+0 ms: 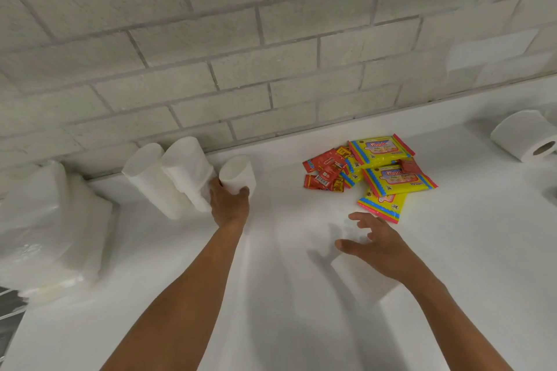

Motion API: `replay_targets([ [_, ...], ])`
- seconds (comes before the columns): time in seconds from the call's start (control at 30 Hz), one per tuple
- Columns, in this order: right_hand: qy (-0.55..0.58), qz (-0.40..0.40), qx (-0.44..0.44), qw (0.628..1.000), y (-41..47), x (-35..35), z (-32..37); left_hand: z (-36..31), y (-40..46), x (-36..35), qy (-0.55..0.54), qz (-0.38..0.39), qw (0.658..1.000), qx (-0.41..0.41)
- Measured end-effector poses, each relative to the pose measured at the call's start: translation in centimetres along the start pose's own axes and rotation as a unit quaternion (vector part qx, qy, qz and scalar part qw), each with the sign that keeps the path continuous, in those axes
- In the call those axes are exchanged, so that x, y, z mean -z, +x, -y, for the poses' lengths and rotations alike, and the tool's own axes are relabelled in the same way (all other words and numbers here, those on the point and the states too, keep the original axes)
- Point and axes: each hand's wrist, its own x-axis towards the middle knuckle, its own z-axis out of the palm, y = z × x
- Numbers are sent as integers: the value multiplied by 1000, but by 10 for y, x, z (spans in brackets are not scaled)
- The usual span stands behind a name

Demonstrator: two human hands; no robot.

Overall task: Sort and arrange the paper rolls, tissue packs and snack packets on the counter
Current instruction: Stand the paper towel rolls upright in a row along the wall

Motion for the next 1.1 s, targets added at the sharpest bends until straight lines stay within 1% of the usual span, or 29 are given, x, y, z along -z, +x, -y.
replay_targets([
  [0.17, 6, 61, -39, 997, -3, 5, -8, 6, 4, -5, 26, -12, 1000, -5],
  [0.27, 9, 81, -52, 995, -4, 6, -8, 8, 5, -6, 35, -11, 999, -3],
  [0.37, 9, 89, -70, 993, -2, 6, -7, 9, 4, -7, 39, -4, 999, 4],
  [0.47, 16, 81, -84, 993, 0, 4, -7, 14, -3, -6, 34, 7, 999, 8],
  [0.63, 19, 78, -90, 993, 0, 2, -2, 28, -16, 1, 15, 32, 999, 7],
  [0.8, 58, 79, -66, 993, -2, -2, 7, 39, -31, 11, -3, 67, 998, 3],
  [0.9, 111, 57, -32, 992, -6, -2, 13, 39, -50, 17, -17, 91, 995, -27],
  [0.97, 161, 44, -8, 986, -10, -2, 18, 37, -69, 20, -47, 112, 991, -59],
  [1.03, 199, 27, 19, 980, -15, -2, 25, 33, -90, 25, -85, 147, 981, -93],
  [1.1, 218, 13, 41, 975, -18, -3, 30, 31, -108, 27, -116, 202, 966, -116],
])
